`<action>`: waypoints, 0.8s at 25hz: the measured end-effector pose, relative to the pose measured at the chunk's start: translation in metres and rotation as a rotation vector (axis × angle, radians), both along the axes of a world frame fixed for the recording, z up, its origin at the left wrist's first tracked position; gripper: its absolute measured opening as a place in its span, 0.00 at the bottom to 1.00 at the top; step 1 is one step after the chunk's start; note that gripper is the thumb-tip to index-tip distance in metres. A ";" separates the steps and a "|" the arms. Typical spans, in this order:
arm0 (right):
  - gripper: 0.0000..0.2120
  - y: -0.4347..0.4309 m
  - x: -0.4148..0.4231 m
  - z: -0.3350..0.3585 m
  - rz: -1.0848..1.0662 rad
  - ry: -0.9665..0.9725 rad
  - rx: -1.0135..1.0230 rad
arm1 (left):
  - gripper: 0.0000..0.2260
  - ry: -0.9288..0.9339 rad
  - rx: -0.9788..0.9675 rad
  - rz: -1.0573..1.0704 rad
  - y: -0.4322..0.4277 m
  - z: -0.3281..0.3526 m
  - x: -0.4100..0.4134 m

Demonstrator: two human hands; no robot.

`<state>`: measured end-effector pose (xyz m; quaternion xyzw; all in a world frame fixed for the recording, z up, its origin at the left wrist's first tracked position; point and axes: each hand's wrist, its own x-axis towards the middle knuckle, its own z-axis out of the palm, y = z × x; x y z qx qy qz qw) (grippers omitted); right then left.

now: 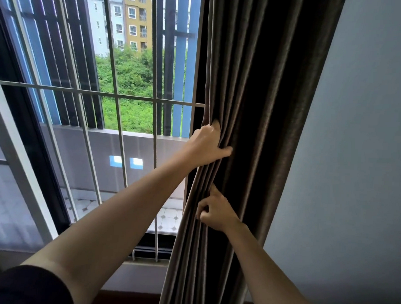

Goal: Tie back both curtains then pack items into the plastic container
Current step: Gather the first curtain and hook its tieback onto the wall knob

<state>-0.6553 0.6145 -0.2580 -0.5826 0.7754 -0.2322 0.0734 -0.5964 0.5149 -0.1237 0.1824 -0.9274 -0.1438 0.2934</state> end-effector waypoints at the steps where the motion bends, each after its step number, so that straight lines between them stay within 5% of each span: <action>1: 0.12 0.004 0.000 0.002 -0.053 0.006 -0.163 | 0.17 0.007 -0.019 0.017 0.000 0.000 0.000; 4: 0.08 0.014 -0.007 0.016 -0.409 0.201 -0.933 | 0.11 0.004 -0.011 0.026 -0.006 0.002 0.004; 5: 0.08 0.015 -0.013 0.025 -0.511 0.157 -1.026 | 0.11 0.003 -0.008 0.014 -0.006 0.003 0.006; 11: 0.19 0.012 -0.039 0.023 -0.201 -0.207 -0.579 | 0.12 0.008 0.005 -0.007 -0.001 0.001 0.008; 15: 0.37 0.013 -0.020 -0.015 -0.230 -0.518 -0.549 | 0.36 0.157 0.110 -0.107 -0.006 -0.012 0.009; 17: 0.41 0.009 -0.017 -0.021 -0.227 -0.514 -0.470 | 0.46 0.317 0.214 -0.186 -0.002 -0.020 0.009; 20: 0.32 0.006 -0.016 -0.021 -0.240 -0.411 -0.458 | 0.46 0.419 0.375 -0.145 -0.005 -0.026 0.002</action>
